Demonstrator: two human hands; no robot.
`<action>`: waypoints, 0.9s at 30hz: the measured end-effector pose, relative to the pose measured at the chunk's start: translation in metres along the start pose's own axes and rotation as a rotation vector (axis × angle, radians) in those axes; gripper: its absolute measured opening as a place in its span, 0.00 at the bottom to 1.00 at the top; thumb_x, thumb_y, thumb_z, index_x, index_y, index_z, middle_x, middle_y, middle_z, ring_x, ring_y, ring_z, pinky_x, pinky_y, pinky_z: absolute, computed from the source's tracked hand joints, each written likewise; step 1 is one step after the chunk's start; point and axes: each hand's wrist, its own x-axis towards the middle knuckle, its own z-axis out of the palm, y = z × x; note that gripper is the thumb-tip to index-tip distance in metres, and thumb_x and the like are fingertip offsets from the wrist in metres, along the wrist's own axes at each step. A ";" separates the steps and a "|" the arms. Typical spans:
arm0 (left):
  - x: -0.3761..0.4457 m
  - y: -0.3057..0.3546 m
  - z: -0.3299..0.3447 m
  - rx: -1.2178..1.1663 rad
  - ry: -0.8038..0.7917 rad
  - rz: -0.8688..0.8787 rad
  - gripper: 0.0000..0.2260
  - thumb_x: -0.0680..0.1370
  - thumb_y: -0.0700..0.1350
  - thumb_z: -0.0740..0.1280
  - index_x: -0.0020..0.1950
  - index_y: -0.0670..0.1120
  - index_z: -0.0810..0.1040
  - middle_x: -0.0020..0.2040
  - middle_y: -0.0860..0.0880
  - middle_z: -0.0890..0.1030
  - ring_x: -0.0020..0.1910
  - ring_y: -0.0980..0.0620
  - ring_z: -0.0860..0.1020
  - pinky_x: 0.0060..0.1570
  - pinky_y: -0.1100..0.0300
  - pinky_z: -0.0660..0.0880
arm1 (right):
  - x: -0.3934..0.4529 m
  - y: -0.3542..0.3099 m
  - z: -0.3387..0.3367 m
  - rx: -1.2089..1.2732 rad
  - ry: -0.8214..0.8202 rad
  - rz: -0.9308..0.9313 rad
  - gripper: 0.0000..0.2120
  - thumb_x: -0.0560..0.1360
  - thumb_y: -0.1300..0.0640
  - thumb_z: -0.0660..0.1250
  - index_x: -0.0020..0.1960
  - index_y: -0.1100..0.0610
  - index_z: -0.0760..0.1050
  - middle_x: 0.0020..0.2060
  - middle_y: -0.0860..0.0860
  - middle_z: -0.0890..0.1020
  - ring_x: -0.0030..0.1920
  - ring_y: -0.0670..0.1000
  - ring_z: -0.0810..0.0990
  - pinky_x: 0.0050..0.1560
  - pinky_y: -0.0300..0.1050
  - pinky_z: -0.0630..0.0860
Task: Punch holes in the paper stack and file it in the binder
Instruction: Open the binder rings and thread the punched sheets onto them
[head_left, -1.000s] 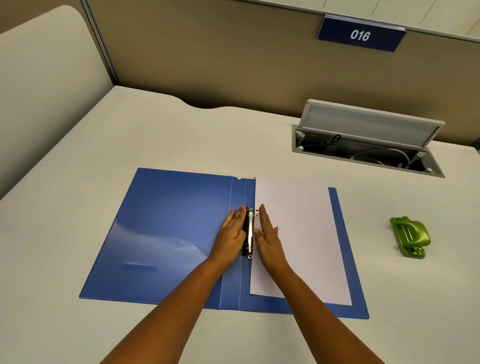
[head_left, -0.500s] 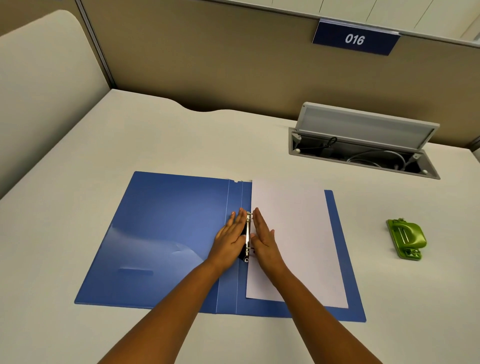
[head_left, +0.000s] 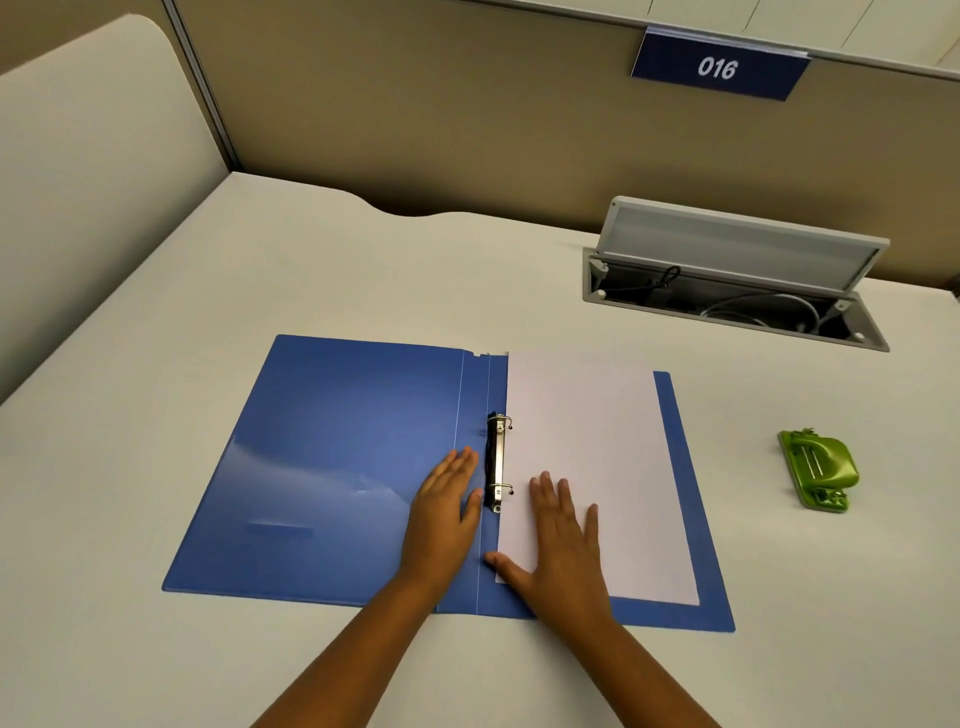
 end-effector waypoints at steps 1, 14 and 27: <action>-0.001 0.001 0.002 0.014 0.024 -0.001 0.22 0.79 0.45 0.59 0.72 0.45 0.60 0.74 0.50 0.63 0.68 0.62 0.53 0.67 0.67 0.53 | 0.000 0.002 0.003 -0.041 -0.007 -0.003 0.47 0.67 0.24 0.42 0.76 0.52 0.41 0.73 0.51 0.53 0.75 0.53 0.47 0.74 0.54 0.39; -0.010 0.003 0.009 0.065 0.118 0.033 0.18 0.75 0.42 0.64 0.65 0.40 0.72 0.67 0.42 0.72 0.69 0.49 0.63 0.66 0.55 0.58 | 0.005 0.008 -0.004 -0.137 0.000 -0.018 0.43 0.71 0.27 0.45 0.76 0.53 0.44 0.72 0.53 0.62 0.75 0.47 0.37 0.69 0.53 0.43; -0.019 0.000 0.007 0.377 0.168 0.227 0.14 0.69 0.43 0.64 0.50 0.39 0.82 0.50 0.43 0.84 0.51 0.43 0.82 0.48 0.50 0.78 | 0.003 -0.015 -0.001 -0.011 0.049 0.005 0.44 0.68 0.31 0.25 0.72 0.60 0.42 0.73 0.47 0.53 0.73 0.47 0.47 0.69 0.51 0.28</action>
